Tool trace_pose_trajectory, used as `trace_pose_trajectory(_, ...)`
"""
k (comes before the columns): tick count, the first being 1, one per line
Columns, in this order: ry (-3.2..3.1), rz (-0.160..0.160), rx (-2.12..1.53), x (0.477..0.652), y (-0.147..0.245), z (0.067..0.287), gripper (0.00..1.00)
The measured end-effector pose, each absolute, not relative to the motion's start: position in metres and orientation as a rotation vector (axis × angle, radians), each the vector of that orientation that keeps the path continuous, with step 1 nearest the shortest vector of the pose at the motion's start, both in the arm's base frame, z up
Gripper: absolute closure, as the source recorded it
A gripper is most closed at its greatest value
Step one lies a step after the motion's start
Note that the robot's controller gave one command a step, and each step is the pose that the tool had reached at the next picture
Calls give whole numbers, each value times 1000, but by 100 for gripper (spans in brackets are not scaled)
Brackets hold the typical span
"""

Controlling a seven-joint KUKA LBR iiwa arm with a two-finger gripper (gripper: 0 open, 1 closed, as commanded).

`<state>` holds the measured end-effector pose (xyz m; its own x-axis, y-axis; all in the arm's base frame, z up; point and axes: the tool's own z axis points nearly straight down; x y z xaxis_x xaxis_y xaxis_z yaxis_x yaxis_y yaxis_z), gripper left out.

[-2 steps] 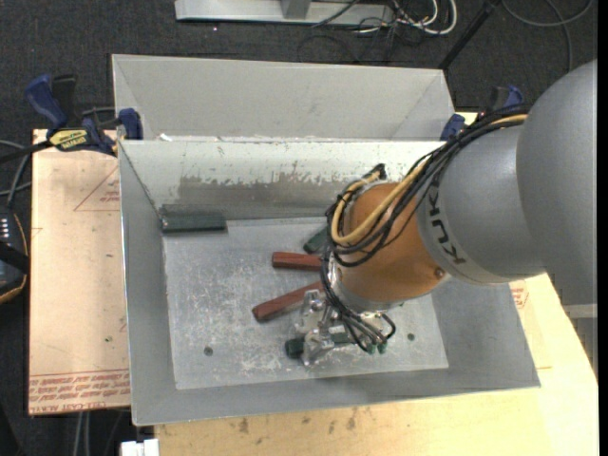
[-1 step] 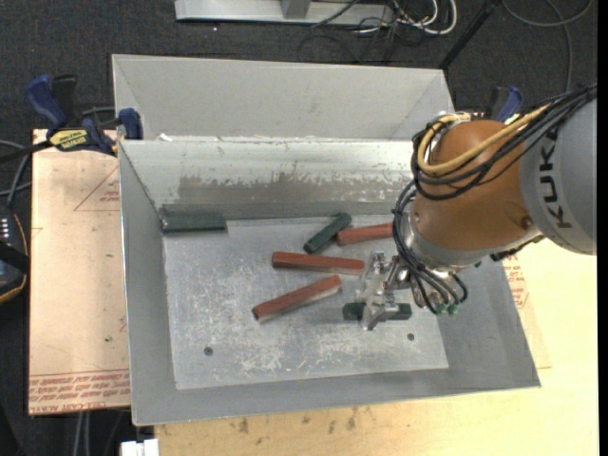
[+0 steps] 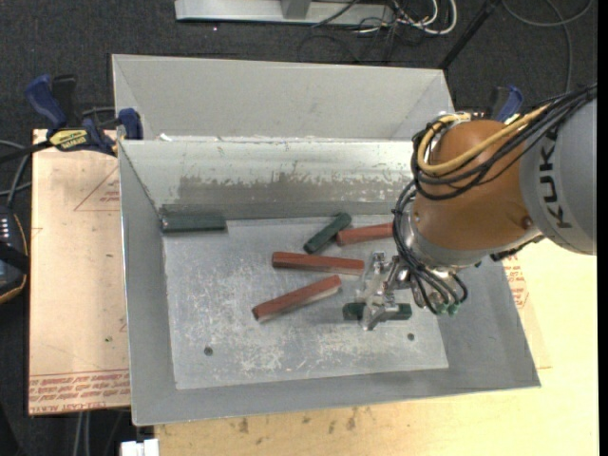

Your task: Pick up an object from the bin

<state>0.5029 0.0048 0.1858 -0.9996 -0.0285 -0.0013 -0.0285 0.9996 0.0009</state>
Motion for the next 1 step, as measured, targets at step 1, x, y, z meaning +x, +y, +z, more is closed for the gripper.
trace_pose_trajectory(1, 3139, 1, -42, 513, 2, 272, 100)
